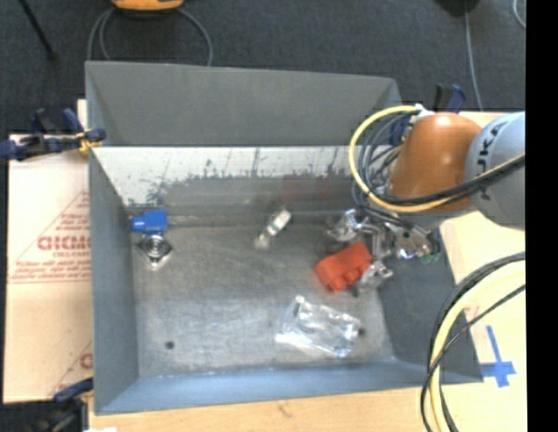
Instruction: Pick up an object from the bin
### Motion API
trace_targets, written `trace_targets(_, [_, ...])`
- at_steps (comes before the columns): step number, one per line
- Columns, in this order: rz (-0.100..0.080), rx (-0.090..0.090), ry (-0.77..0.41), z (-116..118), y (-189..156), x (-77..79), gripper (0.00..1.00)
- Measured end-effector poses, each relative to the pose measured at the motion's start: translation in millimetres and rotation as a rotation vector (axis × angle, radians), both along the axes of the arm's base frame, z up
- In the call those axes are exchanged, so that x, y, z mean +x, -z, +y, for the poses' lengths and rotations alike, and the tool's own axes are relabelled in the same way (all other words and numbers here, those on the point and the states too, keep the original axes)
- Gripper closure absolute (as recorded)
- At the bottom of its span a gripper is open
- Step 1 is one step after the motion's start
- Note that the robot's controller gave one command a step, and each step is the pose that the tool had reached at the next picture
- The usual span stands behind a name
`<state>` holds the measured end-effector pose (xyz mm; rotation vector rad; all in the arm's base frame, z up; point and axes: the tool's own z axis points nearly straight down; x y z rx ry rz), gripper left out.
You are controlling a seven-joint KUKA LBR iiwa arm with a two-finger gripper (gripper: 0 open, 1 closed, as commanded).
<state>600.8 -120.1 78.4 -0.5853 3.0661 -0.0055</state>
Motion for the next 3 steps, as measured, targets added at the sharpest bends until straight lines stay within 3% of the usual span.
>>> trace_targets(1, [0.009,0.000,0.000,-0.9,-4.7,3.5,0.00])
trace_targets(2, [0.001,-0.003,-0.021,0.1,0.0,2.9,0.00])
trace_targets(3, [0.000,-0.002,-0.021,0.5,-2.4,4.0,1.00])
